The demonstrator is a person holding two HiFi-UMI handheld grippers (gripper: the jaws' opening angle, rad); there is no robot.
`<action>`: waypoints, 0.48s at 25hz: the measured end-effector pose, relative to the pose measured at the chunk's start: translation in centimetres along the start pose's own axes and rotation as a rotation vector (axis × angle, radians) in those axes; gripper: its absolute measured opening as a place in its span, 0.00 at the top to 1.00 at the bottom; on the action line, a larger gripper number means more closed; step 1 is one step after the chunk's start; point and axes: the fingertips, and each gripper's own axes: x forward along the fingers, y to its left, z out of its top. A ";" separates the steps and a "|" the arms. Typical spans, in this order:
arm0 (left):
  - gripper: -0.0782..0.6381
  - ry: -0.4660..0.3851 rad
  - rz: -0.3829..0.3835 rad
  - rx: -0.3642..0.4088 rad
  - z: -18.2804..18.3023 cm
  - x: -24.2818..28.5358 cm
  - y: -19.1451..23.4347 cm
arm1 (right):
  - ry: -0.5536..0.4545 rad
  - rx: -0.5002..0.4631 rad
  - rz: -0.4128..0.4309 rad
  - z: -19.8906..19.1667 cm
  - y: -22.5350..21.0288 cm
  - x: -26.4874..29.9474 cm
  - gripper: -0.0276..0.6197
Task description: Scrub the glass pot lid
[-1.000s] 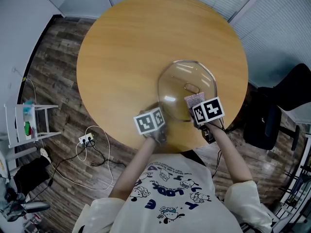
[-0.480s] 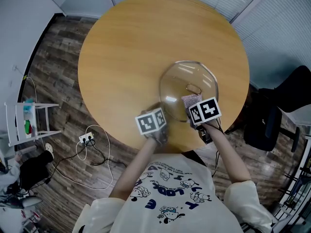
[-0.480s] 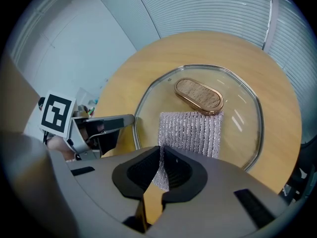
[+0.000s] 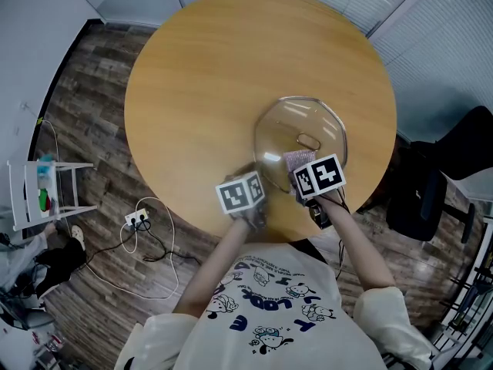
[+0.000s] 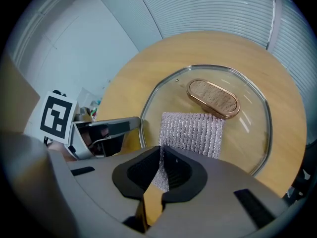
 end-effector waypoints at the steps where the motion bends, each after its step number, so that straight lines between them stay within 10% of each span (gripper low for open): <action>1: 0.84 -0.001 -0.001 0.000 0.0 0.0 0.0 | 0.000 -0.002 0.003 0.0 0.2 0.1 0.89; 12: 0.84 -0.003 -0.014 -0.013 -0.1 0.0 -0.1 | 0.013 -0.064 0.012 0.8 2.5 1.5 0.89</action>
